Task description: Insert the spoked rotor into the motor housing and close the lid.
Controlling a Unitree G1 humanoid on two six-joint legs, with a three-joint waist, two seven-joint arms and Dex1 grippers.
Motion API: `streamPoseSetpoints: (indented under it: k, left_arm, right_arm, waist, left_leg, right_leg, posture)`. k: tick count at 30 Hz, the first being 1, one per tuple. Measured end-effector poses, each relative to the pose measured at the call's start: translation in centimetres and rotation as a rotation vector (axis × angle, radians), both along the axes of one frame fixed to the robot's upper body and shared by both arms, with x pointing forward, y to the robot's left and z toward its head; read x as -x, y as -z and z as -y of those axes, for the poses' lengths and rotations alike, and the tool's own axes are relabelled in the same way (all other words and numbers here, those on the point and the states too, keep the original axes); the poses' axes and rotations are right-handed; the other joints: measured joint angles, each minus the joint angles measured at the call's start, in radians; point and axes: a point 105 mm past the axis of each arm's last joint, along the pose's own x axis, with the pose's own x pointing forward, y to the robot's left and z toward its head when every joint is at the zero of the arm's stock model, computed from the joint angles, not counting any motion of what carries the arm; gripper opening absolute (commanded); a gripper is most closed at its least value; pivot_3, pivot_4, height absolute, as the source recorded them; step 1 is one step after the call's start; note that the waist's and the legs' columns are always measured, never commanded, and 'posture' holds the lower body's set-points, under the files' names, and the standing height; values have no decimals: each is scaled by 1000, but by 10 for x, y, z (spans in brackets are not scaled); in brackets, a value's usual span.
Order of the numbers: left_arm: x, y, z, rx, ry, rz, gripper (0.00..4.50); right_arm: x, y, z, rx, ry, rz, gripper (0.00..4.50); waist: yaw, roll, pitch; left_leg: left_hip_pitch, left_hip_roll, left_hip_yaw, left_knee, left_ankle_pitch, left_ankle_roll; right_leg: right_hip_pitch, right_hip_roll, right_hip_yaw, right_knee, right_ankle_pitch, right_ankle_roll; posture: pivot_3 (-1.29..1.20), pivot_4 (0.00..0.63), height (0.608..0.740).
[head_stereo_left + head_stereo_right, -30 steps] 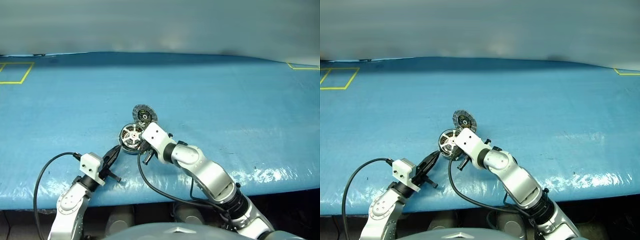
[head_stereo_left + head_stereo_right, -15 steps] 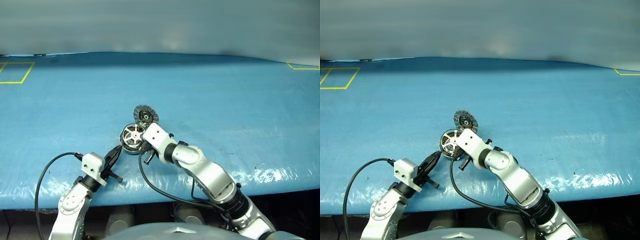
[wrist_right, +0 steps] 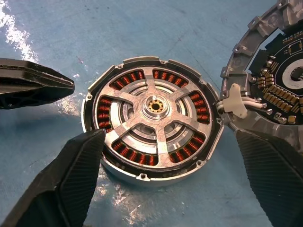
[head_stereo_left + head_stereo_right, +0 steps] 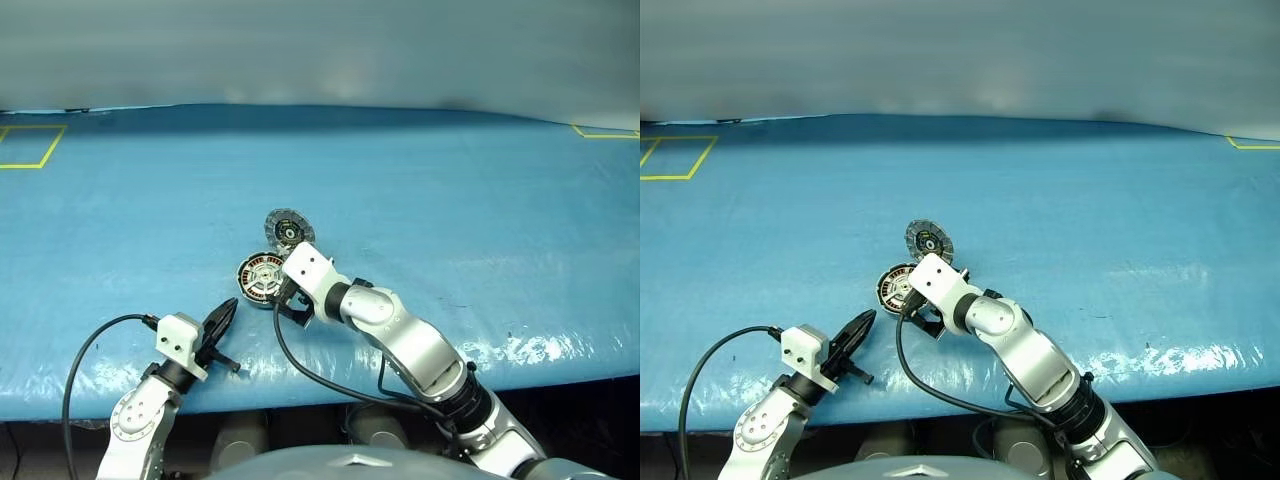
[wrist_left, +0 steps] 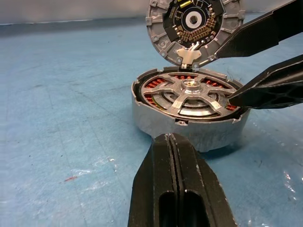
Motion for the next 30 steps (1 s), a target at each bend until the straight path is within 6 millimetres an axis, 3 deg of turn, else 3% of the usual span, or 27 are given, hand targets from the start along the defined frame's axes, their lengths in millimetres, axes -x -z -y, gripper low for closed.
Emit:
streamPoseSetpoints:
  k: [5,6,8,13,16,19,22,24,26,30]
  left_arm:
    - [0,0,0,3,3,1,0]
    - [0,0,0,4,5,1,0]
    - [0,-1,1,5,10,2,0]
    - [-2,-3,1,3,20,15,0]
    - [-4,-5,1,2,21,20,0]
    - [-4,-5,1,1,25,20,0]
    - [-3,-5,2,2,34,17,0]
    - [-3,-5,3,3,44,17,0]
    - [-4,-5,4,3,51,18,0]
    - [-5,-6,6,10,67,26,0]
  right_arm:
    - [5,-21,-7,-145,-37,-13,4463]
    - [6,-27,-7,-178,-46,-13,4290]
    - [8,-33,-6,-217,-54,-16,3873]
    - [11,-37,-2,-251,-81,-26,2257]
    - [8,-71,5,-421,-83,8,1228]
    - [-13,-115,25,-602,9,115,213]
    - [-43,-135,55,-624,196,235,29]
    - [-66,-124,75,-538,339,264,29]
    - [-87,-99,88,-427,434,249,29]
    - [-105,-47,86,-308,449,160,29]
  waist:
    - [0,0,0]
    - [0,0,0]
    - [0,0,0]
    - [0,0,0]
    - [0,0,0]
    - [-2,1,0]
    - [-1,1,0]
    - [0,1,0]
    - [-1,1,0]
    - [-9,2,1]
  left_leg:
    - [0,0,0,0,0,0]
    - [0,0,0,0,0,0]
    - [0,0,0,0,0,0]
    - [0,0,0,0,0,0]
    - [0,0,0,0,0,0]
    - [0,0,0,0,0,0]
    - [0,0,0,0,0,0]
    - [0,0,0,-1,0,0]
    - [0,0,1,-1,0,0]
    - [0,0,1,-3,0,0]
  right_leg:
    - [0,0,0,0,0,1]
    - [0,0,0,0,0,1]
    - [0,0,0,0,0,1]
    - [0,0,0,0,0,0]
    - [0,0,0,0,1,1]
    - [0,0,0,0,1,2]
    - [0,0,0,0,1,1]
    - [0,0,0,0,1,1]
    - [0,0,0,0,4,-3]
    - [-2,1,1,1,4,-4]
  posture:
    - [0,150,740]
    - [0,150,740]
    - [0,150,740]
    - [0,150,740]
    - [0,150,740]
    - [0,150,740]
    - [0,150,740]
    - [0,150,740]
    - [0,150,740]
    - [0,150,740]
